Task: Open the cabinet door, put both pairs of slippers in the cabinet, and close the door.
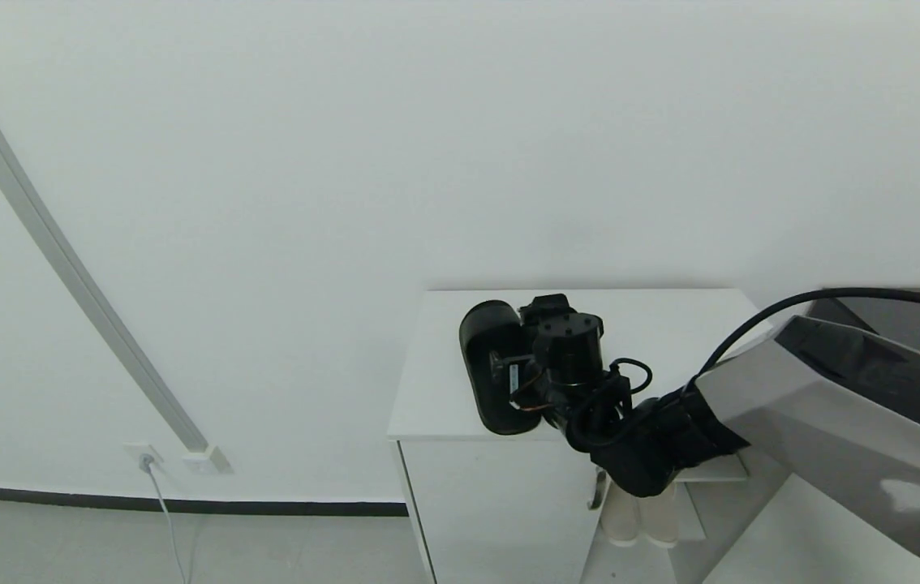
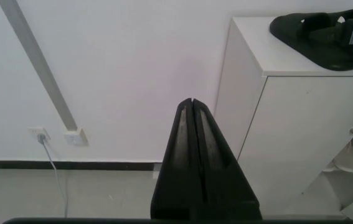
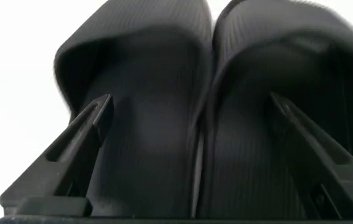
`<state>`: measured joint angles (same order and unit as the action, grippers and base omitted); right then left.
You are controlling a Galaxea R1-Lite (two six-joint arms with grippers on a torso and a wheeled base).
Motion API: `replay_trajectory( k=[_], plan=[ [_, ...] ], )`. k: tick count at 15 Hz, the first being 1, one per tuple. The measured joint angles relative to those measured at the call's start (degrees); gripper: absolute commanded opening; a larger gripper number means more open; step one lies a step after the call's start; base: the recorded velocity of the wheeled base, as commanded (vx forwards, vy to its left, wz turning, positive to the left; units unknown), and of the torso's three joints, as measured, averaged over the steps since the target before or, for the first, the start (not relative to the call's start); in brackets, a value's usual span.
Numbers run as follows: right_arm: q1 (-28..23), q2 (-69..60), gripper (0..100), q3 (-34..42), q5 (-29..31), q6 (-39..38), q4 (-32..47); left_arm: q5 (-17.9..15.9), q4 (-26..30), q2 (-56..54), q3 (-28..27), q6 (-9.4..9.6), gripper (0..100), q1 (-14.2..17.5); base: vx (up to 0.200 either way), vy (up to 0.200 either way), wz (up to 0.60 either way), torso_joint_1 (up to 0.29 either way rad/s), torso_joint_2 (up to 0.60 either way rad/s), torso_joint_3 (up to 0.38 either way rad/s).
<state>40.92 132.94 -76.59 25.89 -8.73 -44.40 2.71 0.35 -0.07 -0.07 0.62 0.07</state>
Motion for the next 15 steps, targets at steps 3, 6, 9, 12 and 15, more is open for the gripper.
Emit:
replay_trajectory(
  k=[3,6,9,12,15],
  plan=[
    [-0.3,0.9,0,-0.8,0.2,0.9,0.0,0.0,0.0,0.0,0.0,-0.02,0,0.0,0.000,0.000,0.00,0.000,0.00,0.000],
    [-0.3,1.5,0,-1.1,0.2,1.0,-0.1,0.0,0.0,0.0,0.0,0.00,0,0.0,0.000,0.000,0.00,0.000,0.00,0.000],
    [-0.4,1.2,0,-0.7,0.2,1.0,-0.6,0.0,0.0,0.0,0.0,-0.05,0,0.0,0.000,0.000,0.00,0.000,0.00,0.000],
    [-0.4,-2.5,0,3.2,-0.3,1.0,-0.7,0.1,0.0,0.0,0.0,-0.09,0,0.0,0.000,0.000,0.00,0.000,0.00,0.000],
    [-0.4,-11.8,0,13.5,-5.7,1.2,-2.4,0.0,0.0,0.0,0.0,-0.02,0,0.0,0.000,0.000,0.00,0.000,0.00,0.000]
  ],
)
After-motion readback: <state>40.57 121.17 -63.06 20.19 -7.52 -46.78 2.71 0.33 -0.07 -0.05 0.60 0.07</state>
